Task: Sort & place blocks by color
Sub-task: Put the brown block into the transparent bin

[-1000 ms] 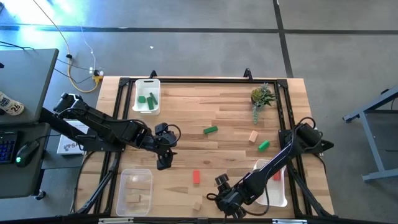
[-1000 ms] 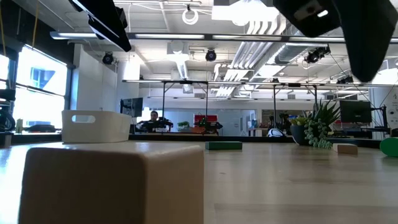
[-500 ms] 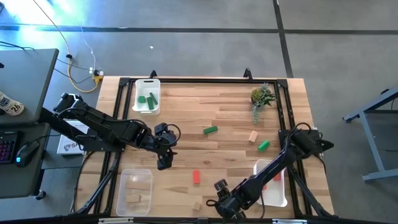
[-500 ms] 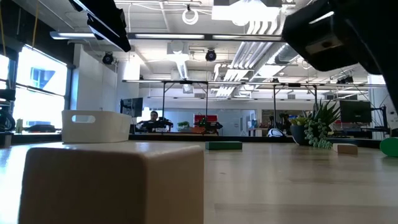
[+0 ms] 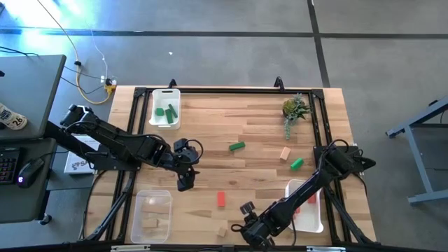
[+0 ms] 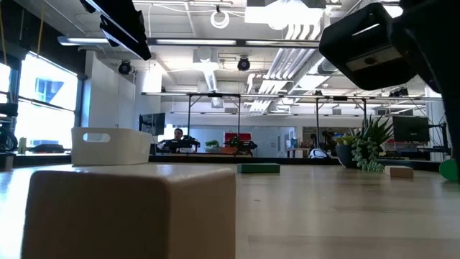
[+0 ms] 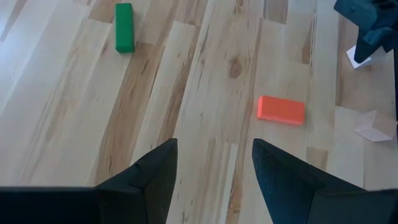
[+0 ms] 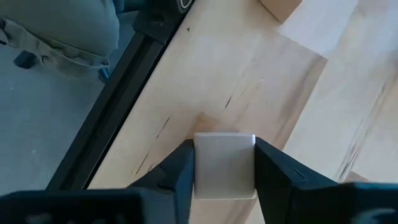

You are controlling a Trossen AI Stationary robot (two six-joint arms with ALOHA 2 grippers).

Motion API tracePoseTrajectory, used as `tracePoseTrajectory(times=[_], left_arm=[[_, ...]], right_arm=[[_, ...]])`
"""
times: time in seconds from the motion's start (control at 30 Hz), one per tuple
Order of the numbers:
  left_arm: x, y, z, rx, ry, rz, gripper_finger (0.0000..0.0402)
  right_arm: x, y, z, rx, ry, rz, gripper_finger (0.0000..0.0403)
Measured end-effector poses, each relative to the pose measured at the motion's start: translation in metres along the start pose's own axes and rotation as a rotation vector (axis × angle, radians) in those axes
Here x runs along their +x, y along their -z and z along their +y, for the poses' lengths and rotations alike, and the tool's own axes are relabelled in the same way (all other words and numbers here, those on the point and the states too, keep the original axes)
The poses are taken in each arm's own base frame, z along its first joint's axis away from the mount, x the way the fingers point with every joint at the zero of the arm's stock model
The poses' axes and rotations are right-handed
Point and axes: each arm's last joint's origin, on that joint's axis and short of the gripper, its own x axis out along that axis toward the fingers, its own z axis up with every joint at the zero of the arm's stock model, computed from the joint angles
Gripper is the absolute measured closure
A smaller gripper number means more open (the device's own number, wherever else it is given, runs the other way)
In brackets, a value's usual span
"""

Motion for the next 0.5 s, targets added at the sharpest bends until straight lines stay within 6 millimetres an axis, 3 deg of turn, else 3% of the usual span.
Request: tracePoseTrajectory(times=[0.33,0.5], left_arm=[[0.0,0.0,0.0,-0.002,0.0,0.0,0.0206],[0.0,-0.001,0.0,0.044,0.002,-0.005,0.0206]], right_arm=[[-0.002,-0.003,-0.008,0.149,0.061,-0.008,0.0301],[-0.014,-0.021,-0.014,0.193,0.117,-0.078,0.0301]])
